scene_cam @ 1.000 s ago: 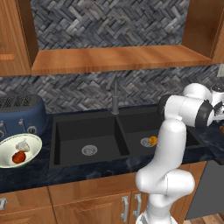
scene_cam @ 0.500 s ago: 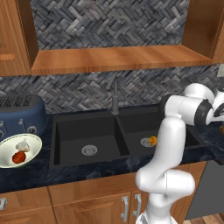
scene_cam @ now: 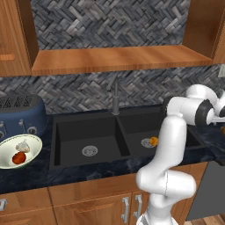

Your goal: There is a mixed pile of frozen fruits and vegetables on the counter. Locate all the frozen vegetables and place the items in a bowl on the counter. Take all the frozen fruits and defrost them in a running sink.

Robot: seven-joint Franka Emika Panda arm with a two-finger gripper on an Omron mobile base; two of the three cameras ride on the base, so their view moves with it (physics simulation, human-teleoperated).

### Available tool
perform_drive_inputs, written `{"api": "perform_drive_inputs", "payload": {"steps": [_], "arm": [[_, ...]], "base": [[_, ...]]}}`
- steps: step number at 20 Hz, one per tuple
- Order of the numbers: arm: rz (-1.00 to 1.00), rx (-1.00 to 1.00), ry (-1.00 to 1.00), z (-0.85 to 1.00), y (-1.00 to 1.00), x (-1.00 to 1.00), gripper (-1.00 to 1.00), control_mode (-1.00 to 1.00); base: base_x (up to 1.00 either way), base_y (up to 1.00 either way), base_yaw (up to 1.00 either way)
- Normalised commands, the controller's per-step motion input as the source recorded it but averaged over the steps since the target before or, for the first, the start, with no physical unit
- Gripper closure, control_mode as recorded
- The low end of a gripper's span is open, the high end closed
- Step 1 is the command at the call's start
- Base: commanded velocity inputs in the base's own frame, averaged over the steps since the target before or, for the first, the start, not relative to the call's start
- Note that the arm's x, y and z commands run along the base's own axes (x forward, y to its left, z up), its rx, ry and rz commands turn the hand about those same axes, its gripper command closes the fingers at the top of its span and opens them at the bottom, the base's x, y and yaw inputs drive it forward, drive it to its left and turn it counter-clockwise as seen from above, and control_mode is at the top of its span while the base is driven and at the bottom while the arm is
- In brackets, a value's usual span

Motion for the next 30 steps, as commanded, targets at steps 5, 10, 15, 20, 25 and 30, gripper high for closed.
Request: {"api": "perform_drive_inputs", "payload": {"steps": [5, 10, 15, 20, 25, 30], "arm": [[-0.04, 0.00, 0.00, 0.00, -0.20, 0.00, -1.00, -1.00], [-0.01, 0.00, 0.00, -0.09, -0.17, -0.01, -1.00, -1.00], [0.00, 0.00, 0.00, -0.25, -0.06, -0.02, -1.00, -1.00], [0.00, 0.02, 0.00, -0.25, -0.01, 0.00, -1.00, -1.00], [0.00, 0.05, 0.00, -0.12, -0.11, 0.00, -1.00, -1.00], [0.00, 0.07, 0.01, -0.12, -0.15, 0.00, -1.00, -1.00]], "base": [[0.00, 0.00, 0.00], [0.00, 0.00, 0.00], [0.00, 0.00, 0.00], [0.00, 0.00, 0.00], [0.00, 0.00, 0.00], [0.00, 0.00, 0.00]]}}
